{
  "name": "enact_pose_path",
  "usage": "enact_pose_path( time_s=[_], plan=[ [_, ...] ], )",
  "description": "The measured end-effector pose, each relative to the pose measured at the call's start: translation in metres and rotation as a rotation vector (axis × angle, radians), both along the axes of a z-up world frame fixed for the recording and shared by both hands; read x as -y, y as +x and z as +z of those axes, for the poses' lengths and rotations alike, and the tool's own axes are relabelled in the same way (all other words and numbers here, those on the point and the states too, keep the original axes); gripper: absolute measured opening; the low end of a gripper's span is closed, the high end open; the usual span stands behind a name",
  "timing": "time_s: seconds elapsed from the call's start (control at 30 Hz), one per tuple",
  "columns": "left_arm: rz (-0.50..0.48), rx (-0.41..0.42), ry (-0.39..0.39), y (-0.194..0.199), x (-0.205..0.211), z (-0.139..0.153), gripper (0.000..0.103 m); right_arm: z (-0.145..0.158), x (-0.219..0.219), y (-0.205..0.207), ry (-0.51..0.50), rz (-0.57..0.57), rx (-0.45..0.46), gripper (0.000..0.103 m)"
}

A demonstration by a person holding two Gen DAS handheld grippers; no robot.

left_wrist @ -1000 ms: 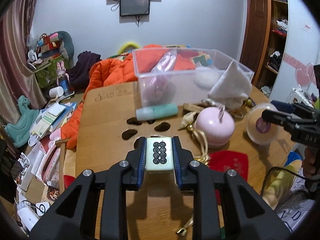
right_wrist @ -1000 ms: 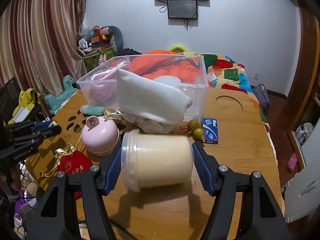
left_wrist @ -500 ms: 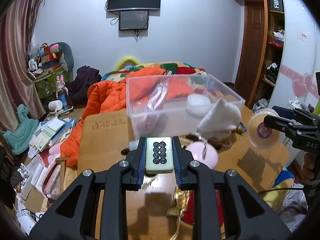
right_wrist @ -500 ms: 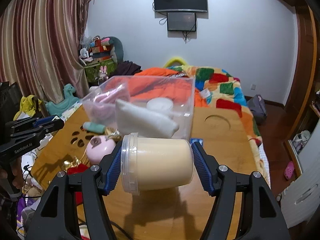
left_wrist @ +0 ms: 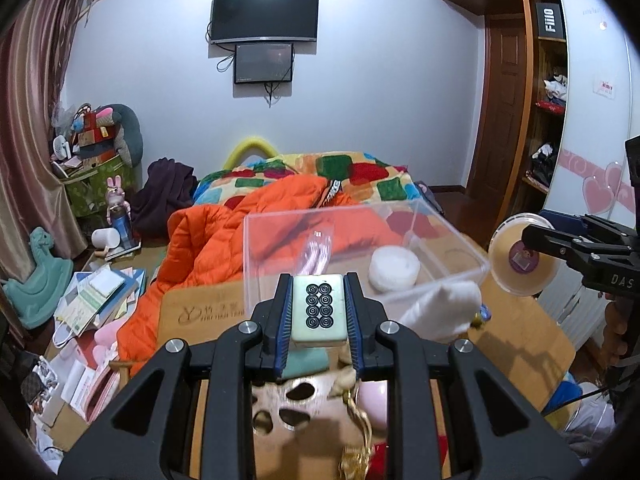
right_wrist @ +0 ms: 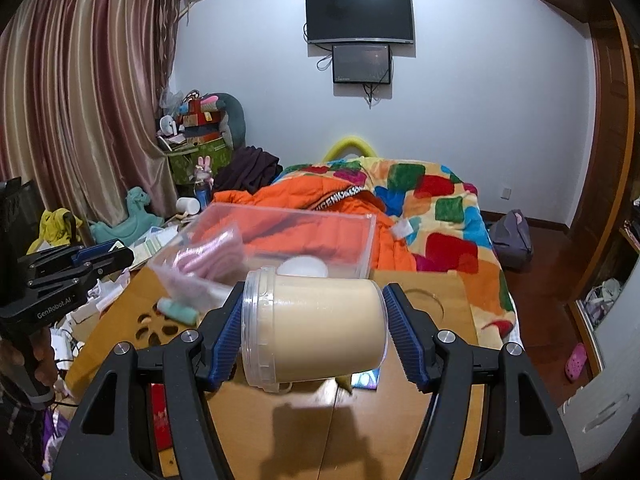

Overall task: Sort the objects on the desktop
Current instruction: 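Carry the mahjong tile and cream jar up over the clear bin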

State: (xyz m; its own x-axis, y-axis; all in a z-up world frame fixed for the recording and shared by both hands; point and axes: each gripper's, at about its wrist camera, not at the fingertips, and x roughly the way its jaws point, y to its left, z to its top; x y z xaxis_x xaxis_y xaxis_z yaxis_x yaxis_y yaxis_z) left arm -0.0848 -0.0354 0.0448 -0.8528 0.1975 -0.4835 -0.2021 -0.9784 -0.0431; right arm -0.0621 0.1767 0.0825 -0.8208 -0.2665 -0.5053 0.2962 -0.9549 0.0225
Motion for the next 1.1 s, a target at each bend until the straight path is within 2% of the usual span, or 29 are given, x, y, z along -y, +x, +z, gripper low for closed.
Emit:
enact_pose_path(
  time_s=[0.33,0.63,0.93,1.1],
  plan=[
    [-0.062,0.034,0.049,-0.04,-0.005,0.004,0.024,0.013,0.009,-0.044,-0.001,0.021,-0.008,0.063],
    [-0.111,0.111,0.022,-0.07,-0.027,-0.019,0.024,-0.013,0.019,-0.087,0.014,0.057,0.08,0.063],
    [-0.127,0.182,0.029,-0.087,-0.03,-0.038,0.024,-0.031,0.028,-0.097,0.053,0.073,0.119,0.063],
    [-0.141,0.188,0.012,-0.088,-0.034,-0.041,0.024,-0.038,0.035,-0.102,0.096,0.082,0.14,0.063]
  ],
)
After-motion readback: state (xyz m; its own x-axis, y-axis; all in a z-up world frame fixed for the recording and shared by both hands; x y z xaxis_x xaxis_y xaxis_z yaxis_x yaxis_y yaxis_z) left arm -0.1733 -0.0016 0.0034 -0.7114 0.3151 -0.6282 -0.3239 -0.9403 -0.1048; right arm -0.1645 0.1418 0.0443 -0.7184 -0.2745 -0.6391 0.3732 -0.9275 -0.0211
